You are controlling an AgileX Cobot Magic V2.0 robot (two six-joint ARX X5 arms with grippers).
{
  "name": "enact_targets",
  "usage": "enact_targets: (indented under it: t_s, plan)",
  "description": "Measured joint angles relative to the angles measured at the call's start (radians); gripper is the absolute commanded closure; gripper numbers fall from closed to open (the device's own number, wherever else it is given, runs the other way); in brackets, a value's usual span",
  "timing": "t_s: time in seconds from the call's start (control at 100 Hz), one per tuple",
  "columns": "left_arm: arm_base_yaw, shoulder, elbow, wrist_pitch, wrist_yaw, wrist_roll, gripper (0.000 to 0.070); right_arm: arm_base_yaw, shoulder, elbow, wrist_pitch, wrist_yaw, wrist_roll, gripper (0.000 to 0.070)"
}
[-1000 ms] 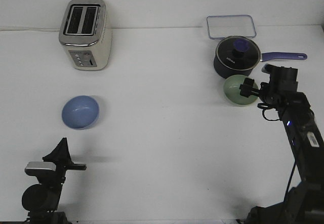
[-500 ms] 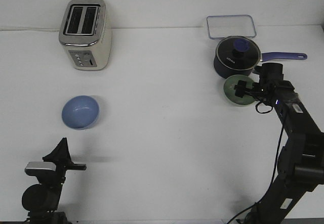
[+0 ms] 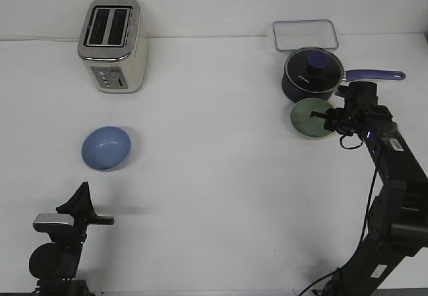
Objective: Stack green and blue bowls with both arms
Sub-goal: 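Close the right gripper on the green bowl's rim, then carry the green bowl toward the table center and lower it down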
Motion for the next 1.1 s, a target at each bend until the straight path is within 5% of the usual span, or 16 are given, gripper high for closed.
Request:
enact_targets:
  t_s: [0.55, 0.86, 1.1]
  plan:
    - [0.0, 0.0, 0.0, 0.0, 0.0, 0.0, 0.0686, 0.046, -0.459, -0.006, -0.174, -0.214, -0.011, 0.0697]
    - [0.0, 0.0, 0.0, 0.0, 0.0, 0.0, 0.0686, 0.278, -0.649, -0.139, -0.229, -0.214, -0.018, 0.0697]
    - [0.0, 0.0, 0.0, 0.0, 0.0, 0.0, 0.0686, 0.497, -0.667, -0.382, -0.082, -0.2, 0.045, 0.0697]
